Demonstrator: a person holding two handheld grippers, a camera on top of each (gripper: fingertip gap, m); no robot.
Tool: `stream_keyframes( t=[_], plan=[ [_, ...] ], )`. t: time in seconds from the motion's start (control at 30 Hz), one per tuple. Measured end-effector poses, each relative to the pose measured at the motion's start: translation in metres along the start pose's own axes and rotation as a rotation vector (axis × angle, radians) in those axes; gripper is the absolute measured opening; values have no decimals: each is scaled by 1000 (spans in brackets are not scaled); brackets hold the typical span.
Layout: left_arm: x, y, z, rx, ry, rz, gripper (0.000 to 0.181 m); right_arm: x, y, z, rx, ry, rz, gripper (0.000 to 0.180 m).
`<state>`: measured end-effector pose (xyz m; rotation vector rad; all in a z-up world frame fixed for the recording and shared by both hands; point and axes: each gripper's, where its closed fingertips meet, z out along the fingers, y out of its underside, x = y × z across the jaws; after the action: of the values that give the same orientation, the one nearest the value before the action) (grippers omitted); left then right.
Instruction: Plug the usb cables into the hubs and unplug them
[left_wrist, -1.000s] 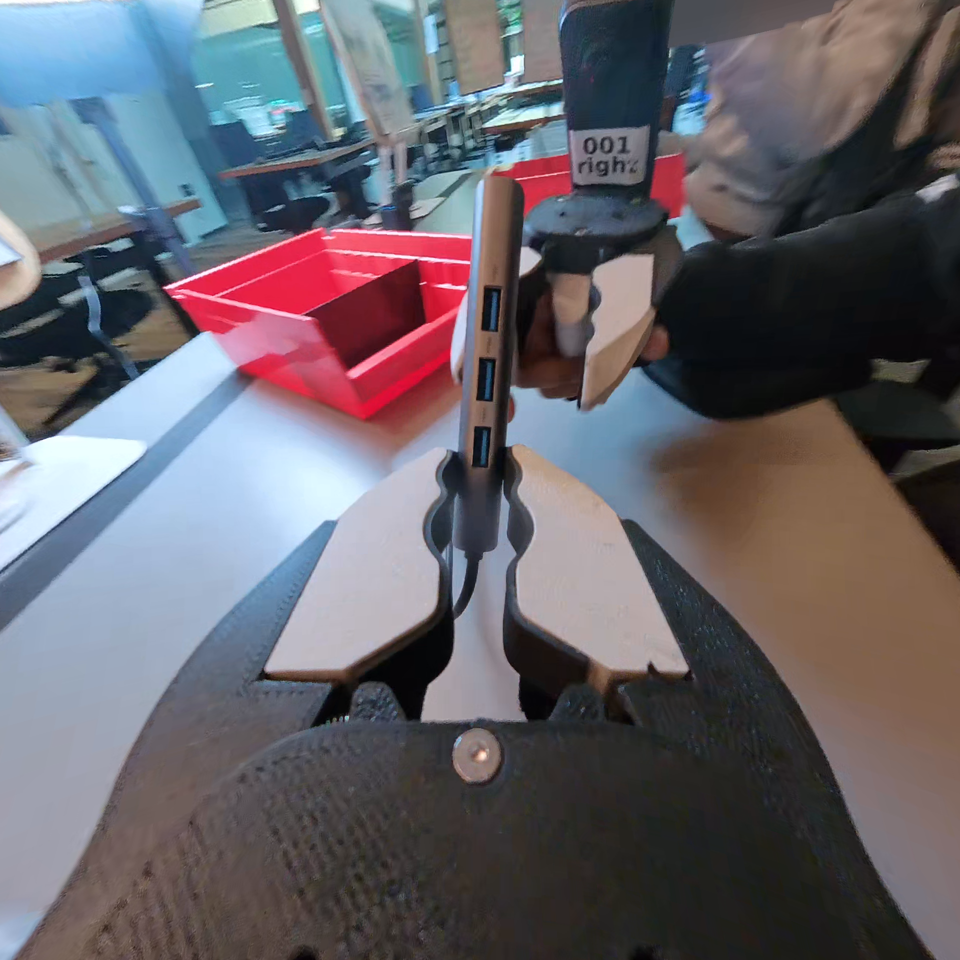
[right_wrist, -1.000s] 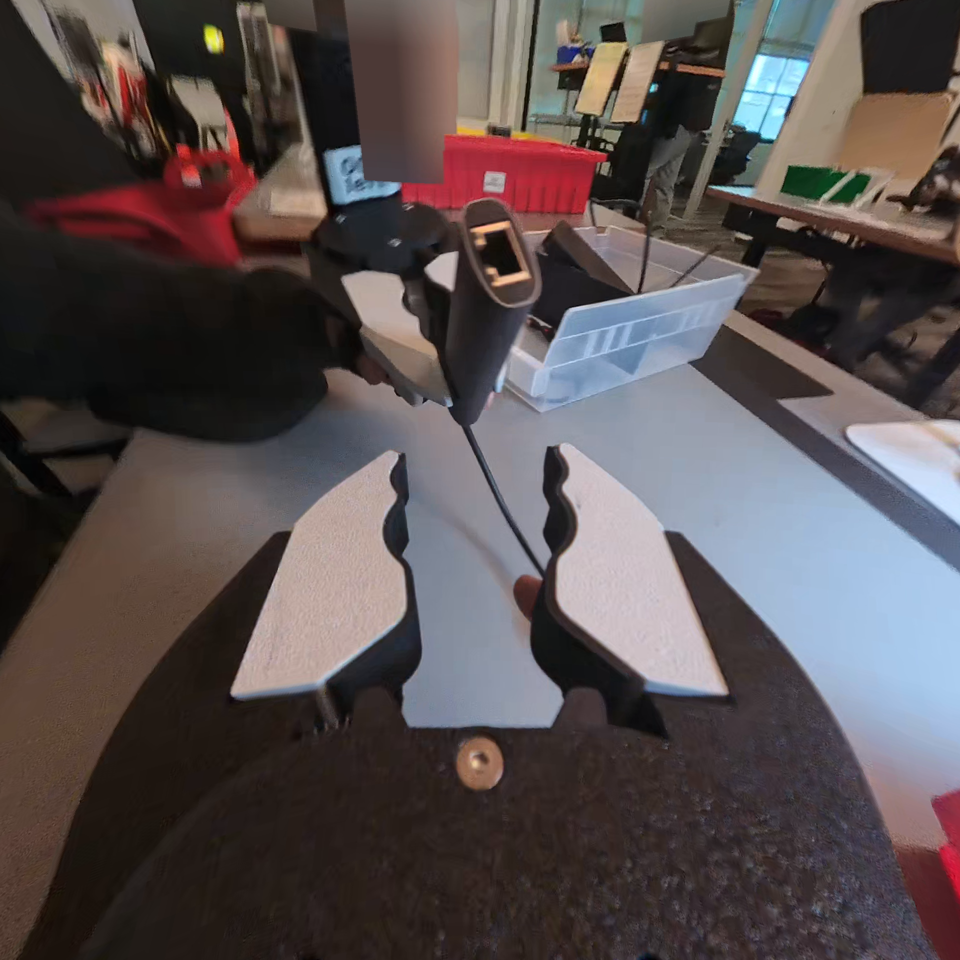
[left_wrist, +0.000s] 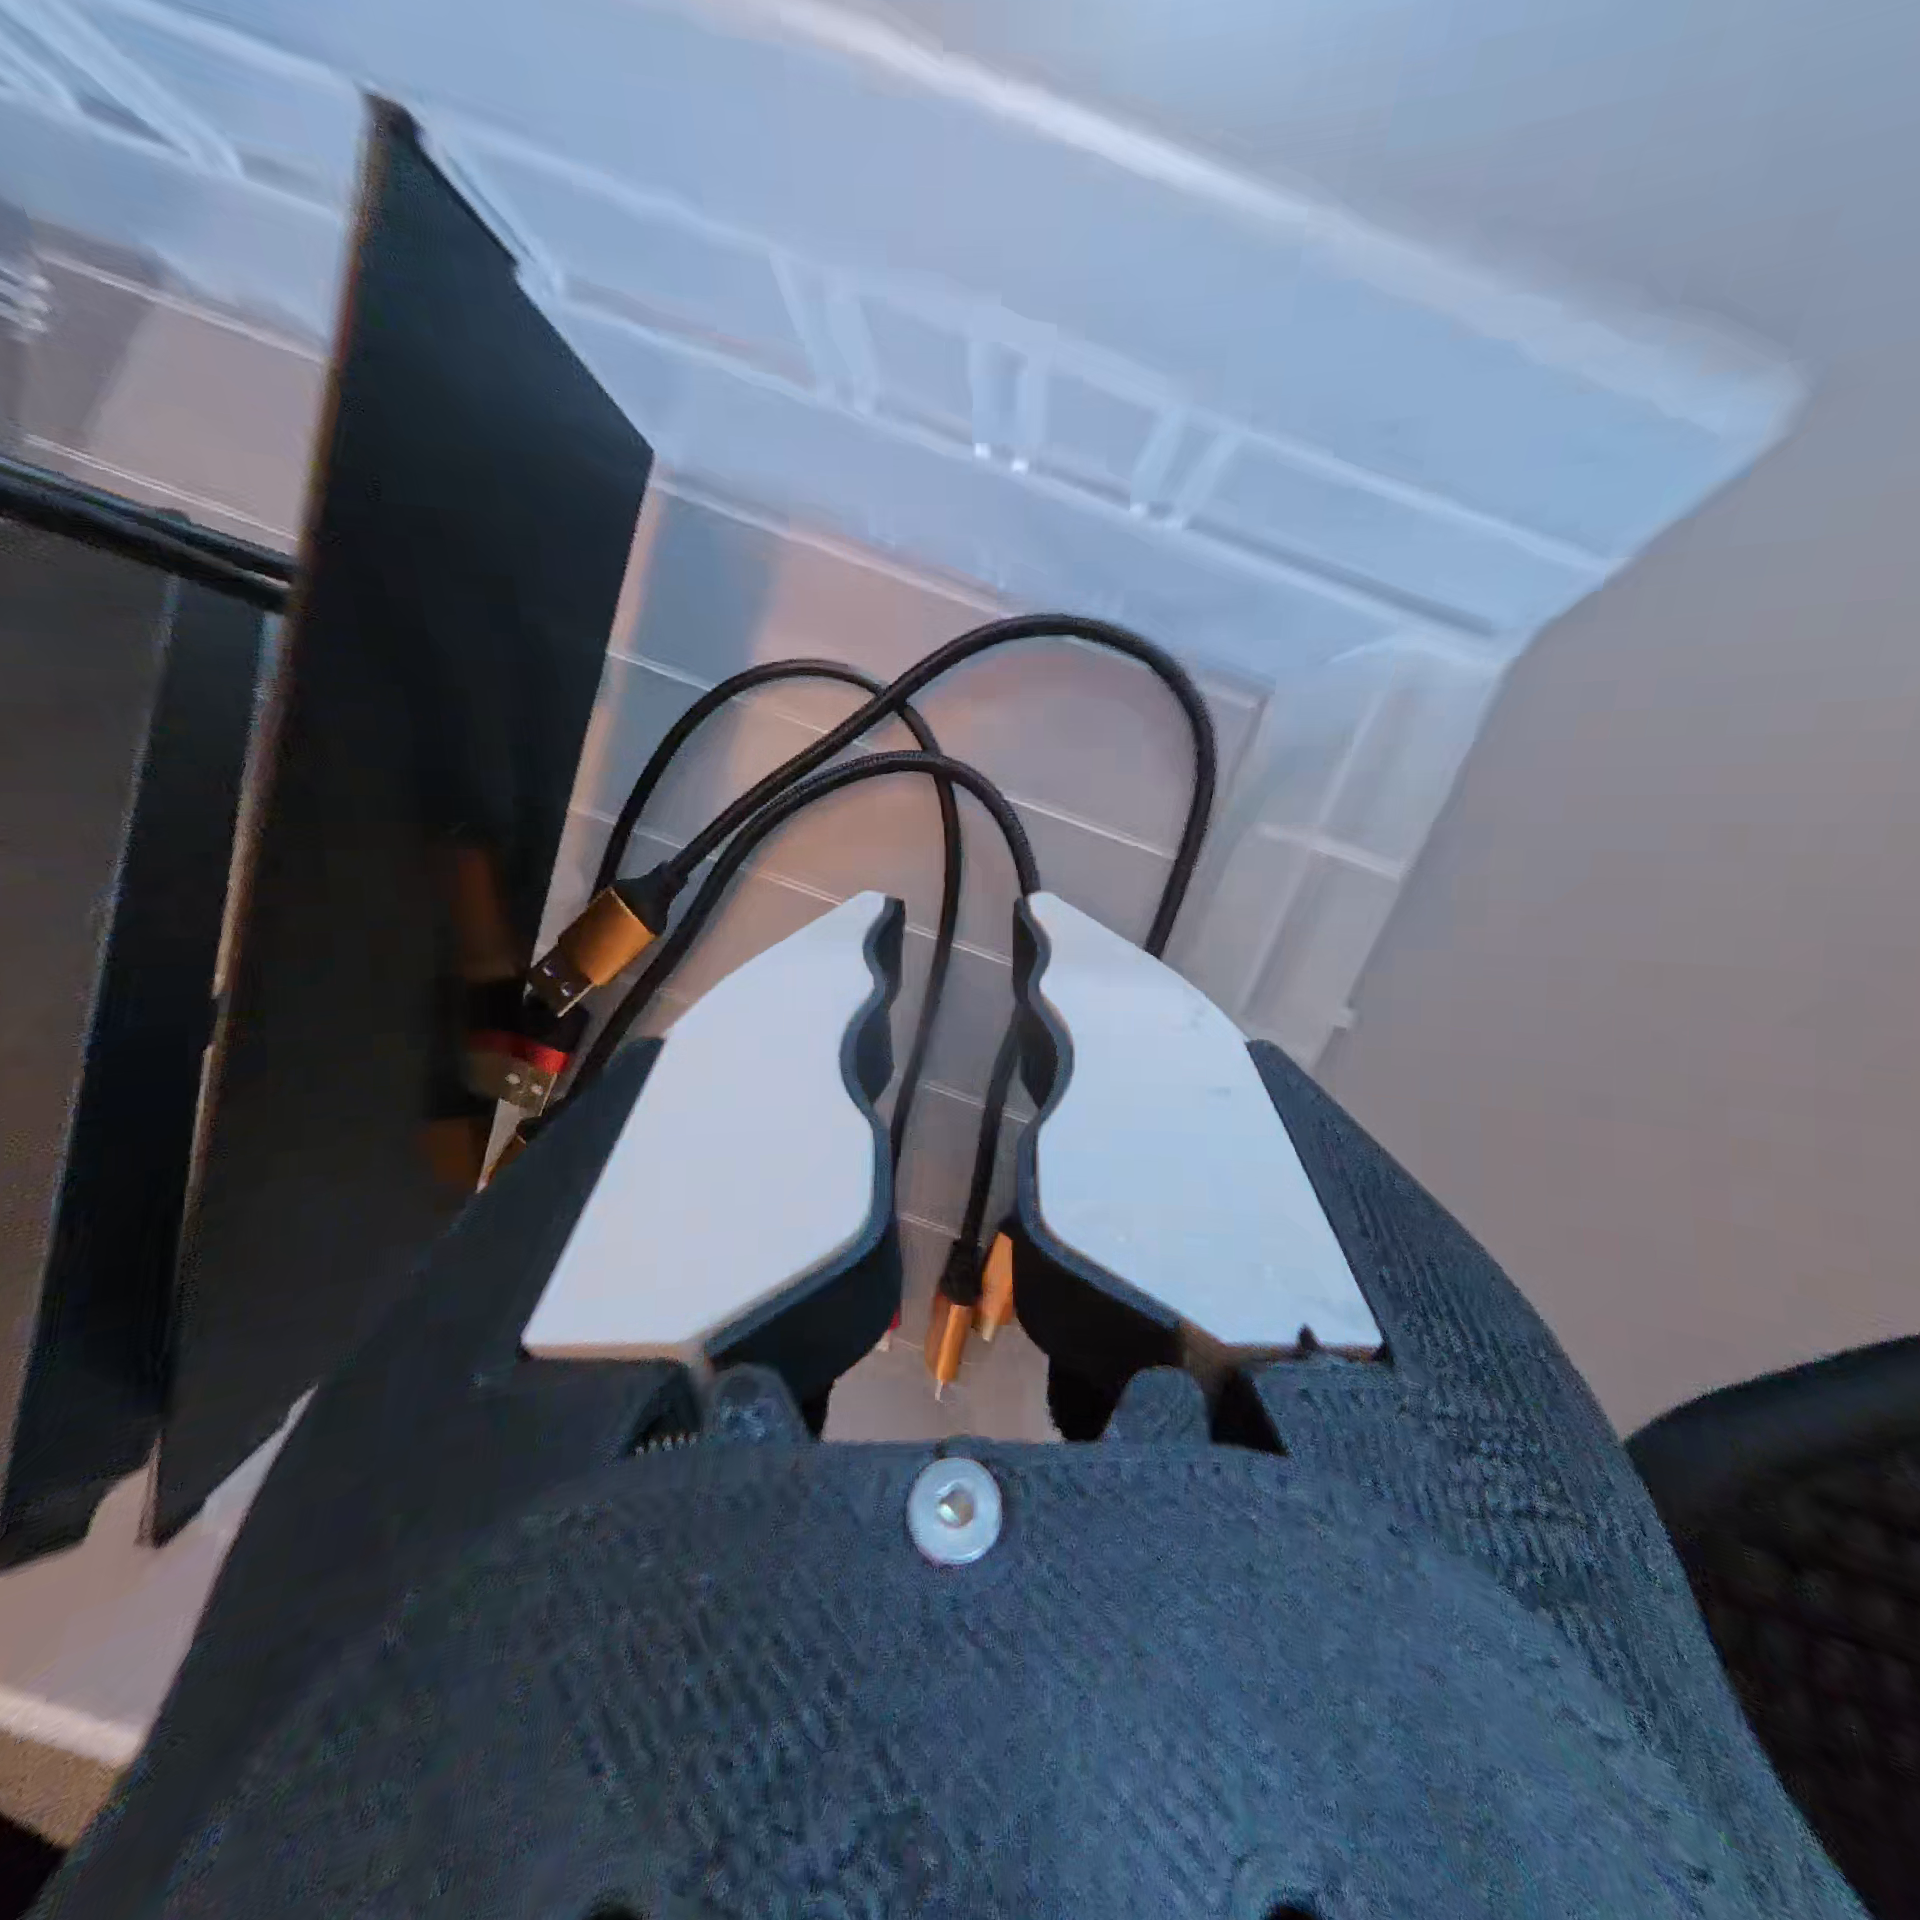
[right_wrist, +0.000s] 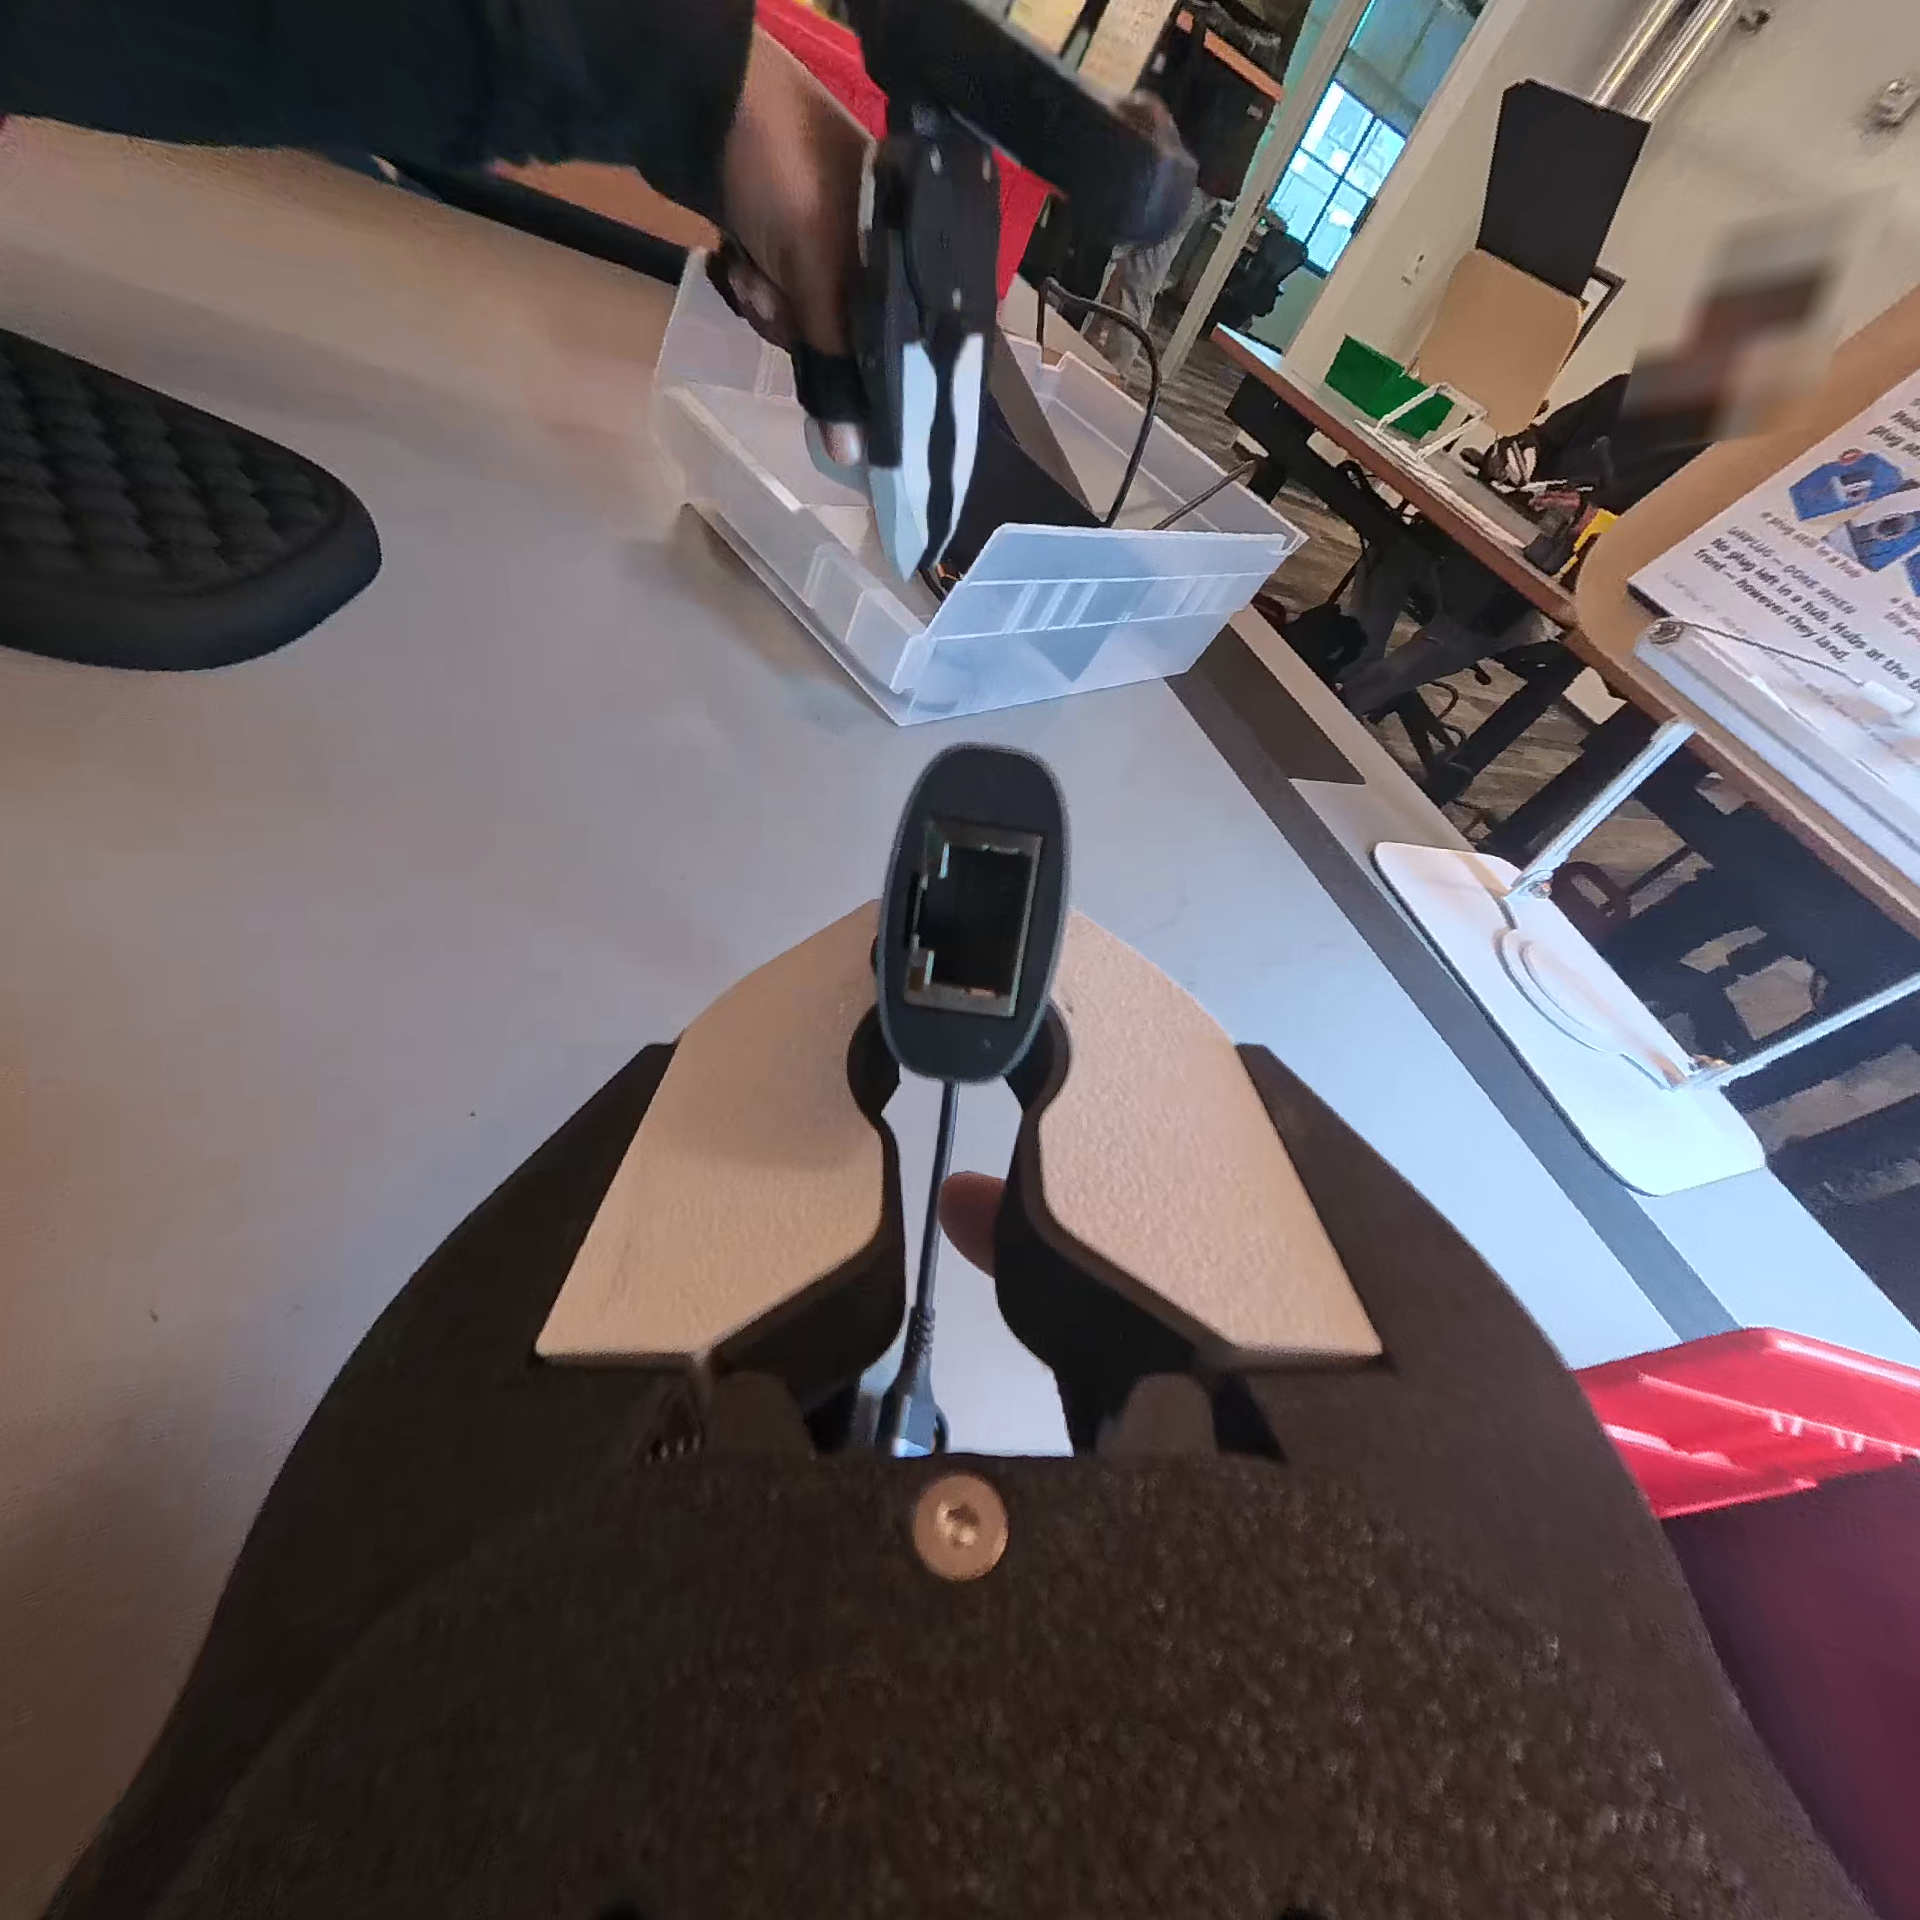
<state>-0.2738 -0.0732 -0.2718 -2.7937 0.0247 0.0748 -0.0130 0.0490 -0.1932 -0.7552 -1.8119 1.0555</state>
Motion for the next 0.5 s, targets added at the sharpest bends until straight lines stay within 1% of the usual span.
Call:
stream_keyframes(
  t=[0.03,0.1,0.23,0.27,0.3,0.33,0.4,0.5],
  plan=[
    [-1,2,7,-34,4,6,19,-1,1,0,-2,-3,1,16],
    [-3,-1,16,-56,21,-32,20,0,4,0,-7,-2,9,16],
    [11,-14,26,-45,173,-228,22,3,10,0,-18,0,36,16],
    [11,-15,29,-53,174,-258,23,4,11,0,-23,0,39,16],
    [9,-12,33,-77,147,-266,23,4,13,1,-27,2,39,16],
    [4,-11,36,-91,100,-263,19,4,14,1,-32,3,37,16],
    [1,-9,36,-116,57,-260,14,4,16,1,-40,3,33,16],
    [2,-7,37,-140,5,-196,8,3,16,1,-47,4,24,16]
  ],
)
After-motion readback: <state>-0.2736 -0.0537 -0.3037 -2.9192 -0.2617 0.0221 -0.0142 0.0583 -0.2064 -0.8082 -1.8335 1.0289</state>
